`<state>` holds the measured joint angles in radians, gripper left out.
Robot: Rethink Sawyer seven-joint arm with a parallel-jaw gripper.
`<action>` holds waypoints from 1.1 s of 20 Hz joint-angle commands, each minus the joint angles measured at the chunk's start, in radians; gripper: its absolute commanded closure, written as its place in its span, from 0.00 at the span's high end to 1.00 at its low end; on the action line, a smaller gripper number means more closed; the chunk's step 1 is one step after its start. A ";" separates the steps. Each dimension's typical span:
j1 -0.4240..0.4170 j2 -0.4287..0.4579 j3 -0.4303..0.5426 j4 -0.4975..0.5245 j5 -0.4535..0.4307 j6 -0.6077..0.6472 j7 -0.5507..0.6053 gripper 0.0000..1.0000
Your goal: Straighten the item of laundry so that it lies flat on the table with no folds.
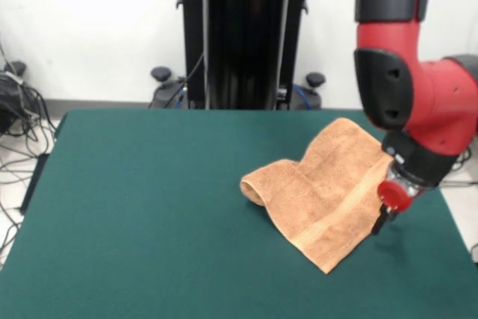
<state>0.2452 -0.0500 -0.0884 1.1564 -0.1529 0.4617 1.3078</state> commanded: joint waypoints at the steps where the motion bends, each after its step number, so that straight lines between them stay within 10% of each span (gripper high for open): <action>1: -0.033 0.085 0.071 -0.037 -0.022 -0.037 0.109 1.00; 15: -0.055 0.119 0.095 -0.082 -0.031 -0.052 0.075 1.00; 22: -0.049 -0.067 0.092 0.114 -0.026 -0.001 0.088 1.00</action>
<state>0.2268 -0.0473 -0.0822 1.1547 -0.1529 0.4557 1.3078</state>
